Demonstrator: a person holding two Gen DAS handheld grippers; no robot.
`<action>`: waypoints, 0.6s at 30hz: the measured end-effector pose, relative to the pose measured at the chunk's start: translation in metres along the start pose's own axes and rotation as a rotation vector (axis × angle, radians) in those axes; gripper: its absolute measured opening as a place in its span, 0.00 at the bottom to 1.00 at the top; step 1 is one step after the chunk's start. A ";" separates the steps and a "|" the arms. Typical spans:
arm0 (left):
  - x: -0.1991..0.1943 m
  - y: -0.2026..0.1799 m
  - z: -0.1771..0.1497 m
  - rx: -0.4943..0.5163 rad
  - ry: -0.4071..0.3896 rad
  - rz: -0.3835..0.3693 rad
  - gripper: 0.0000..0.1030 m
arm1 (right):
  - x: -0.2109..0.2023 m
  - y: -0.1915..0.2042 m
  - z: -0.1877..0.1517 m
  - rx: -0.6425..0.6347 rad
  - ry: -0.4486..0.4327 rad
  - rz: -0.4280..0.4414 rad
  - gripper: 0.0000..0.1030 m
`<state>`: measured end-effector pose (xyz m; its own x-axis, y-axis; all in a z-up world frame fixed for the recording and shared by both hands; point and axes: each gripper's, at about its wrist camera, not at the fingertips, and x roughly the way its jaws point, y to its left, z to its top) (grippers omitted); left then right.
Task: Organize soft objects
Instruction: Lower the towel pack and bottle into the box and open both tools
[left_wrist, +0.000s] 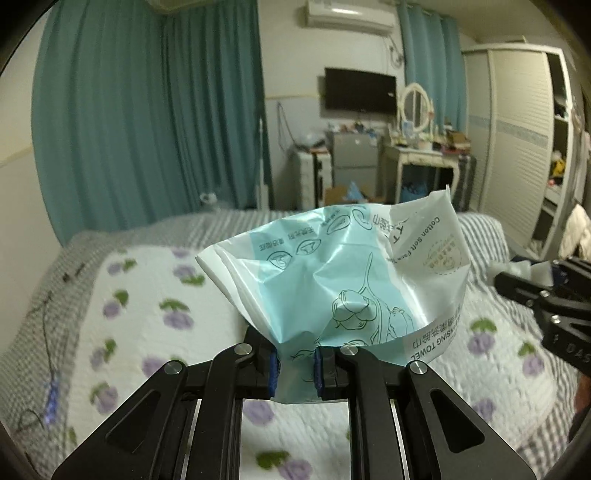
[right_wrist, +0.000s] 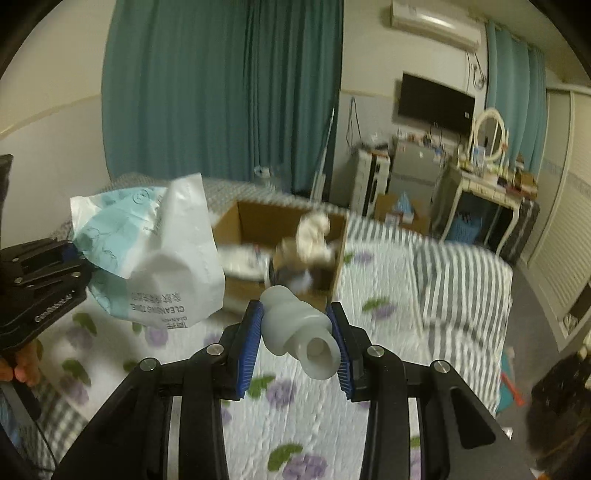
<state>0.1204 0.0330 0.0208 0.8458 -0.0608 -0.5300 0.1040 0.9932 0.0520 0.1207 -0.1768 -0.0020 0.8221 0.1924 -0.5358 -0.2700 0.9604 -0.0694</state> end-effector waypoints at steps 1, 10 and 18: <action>0.004 0.003 0.008 -0.001 -0.009 0.010 0.13 | 0.001 -0.001 0.008 -0.005 -0.013 0.000 0.34; 0.074 0.018 0.071 0.025 -0.024 0.060 0.13 | 0.051 -0.010 0.081 -0.032 -0.083 0.000 0.34; 0.165 -0.002 0.075 0.078 0.093 0.054 0.13 | 0.154 -0.018 0.111 -0.020 -0.023 0.016 0.34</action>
<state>0.2994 0.0135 -0.0032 0.7993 0.0057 -0.6009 0.1031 0.9838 0.1465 0.3078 -0.1425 0.0102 0.8288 0.2127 -0.5176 -0.2933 0.9528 -0.0781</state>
